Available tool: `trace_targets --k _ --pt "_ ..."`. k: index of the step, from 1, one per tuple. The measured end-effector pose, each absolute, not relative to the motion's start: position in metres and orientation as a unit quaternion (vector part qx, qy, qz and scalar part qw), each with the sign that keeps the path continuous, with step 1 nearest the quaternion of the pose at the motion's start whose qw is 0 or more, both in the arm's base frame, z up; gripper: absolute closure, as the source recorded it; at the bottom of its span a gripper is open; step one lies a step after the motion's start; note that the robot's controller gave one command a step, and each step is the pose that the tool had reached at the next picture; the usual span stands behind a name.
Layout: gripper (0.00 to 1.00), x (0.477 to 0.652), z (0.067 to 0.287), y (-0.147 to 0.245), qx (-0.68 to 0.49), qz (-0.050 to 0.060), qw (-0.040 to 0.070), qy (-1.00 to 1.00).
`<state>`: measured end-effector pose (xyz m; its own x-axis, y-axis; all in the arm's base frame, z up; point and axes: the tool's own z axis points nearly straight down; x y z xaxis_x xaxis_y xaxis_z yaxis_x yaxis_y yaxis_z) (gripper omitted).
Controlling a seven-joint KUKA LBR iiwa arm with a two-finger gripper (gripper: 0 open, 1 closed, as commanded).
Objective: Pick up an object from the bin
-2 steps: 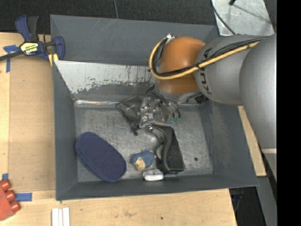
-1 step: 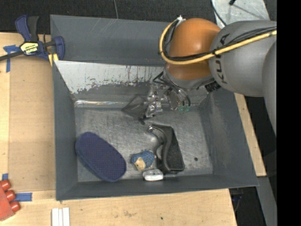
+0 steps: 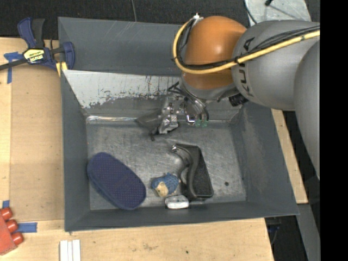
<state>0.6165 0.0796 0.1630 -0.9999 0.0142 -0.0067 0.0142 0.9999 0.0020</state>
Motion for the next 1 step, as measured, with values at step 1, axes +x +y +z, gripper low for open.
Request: trace_targets --k 1 --pt "1.0 0.6186 0.2185 0.0843 -0.027 0.0 0.005 1.0"
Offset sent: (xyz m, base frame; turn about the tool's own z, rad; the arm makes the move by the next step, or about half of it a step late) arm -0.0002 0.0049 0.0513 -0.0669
